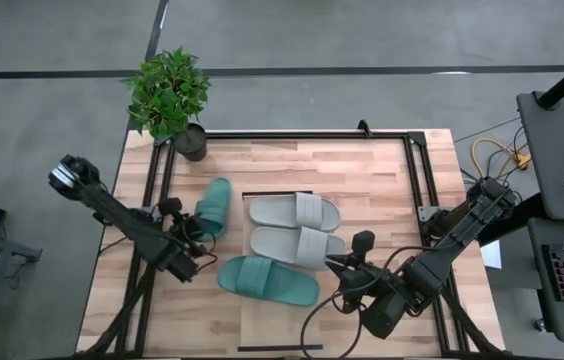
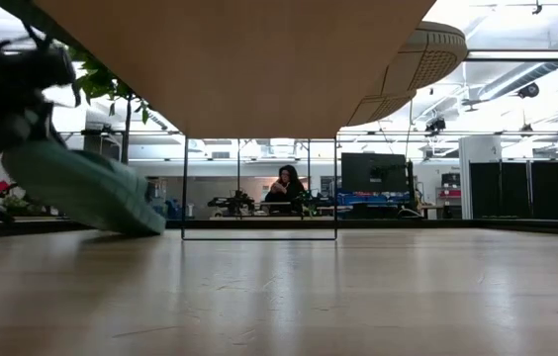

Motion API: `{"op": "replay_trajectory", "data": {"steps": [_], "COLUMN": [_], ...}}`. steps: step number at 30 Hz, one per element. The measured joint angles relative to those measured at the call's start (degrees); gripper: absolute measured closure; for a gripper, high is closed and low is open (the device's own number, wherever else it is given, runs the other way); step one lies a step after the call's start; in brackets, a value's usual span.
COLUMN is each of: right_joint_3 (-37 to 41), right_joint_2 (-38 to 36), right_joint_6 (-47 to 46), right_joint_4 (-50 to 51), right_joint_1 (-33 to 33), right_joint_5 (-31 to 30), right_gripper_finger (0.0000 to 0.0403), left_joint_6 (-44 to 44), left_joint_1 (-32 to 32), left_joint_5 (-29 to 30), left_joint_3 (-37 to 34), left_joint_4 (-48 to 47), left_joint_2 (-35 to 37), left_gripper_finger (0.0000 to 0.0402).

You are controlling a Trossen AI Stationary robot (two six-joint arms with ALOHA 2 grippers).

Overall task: Pick and place slides into the shelf
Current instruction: Put the green slipper on the shelf

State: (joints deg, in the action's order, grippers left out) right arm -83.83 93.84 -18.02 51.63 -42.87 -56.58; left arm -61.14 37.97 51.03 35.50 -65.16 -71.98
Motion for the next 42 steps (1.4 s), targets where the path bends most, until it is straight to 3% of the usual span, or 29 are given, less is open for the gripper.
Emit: {"op": "replay_trajectory", "data": {"steps": [7,15,23,31,42], "right_joint_3": [0.0,0.0,0.0,0.0,0.0], "right_joint_2": [0.0,0.0,0.0,0.0,0.0], "right_joint_6": [0.0,-0.17,-0.17,-0.15,-0.42], "right_joint_4": [-0.02,0.0,0.0,0.0,0.05], "right_joint_1": [-0.02,-0.02,-0.02,-0.02,-0.13], "right_joint_5": [0.0,0.0,0.0,0.01,0.07], "right_gripper_finger": [0.0343,0.034,0.0342,0.0342,0.0337], "left_joint_6": [-0.07,-0.24,-10.67,-6.64,-3.5], "left_joint_1": [0.29,0.32,0.78,0.99,1.14], "left_joint_5": [-0.6,-5.95,-11.78,-10.27,-12.89], "left_joint_3": [3.05,3.17,8.95,16.93,17.3], "left_joint_4": [-5.38,-7.64,-22.19,-25.04,-24.85], "left_joint_2": [1.88,1.33,0.14,-1.5,-0.99], "left_gripper_finger": [0.0402,0.0402,0.0401,0.0401,0.0401]}}
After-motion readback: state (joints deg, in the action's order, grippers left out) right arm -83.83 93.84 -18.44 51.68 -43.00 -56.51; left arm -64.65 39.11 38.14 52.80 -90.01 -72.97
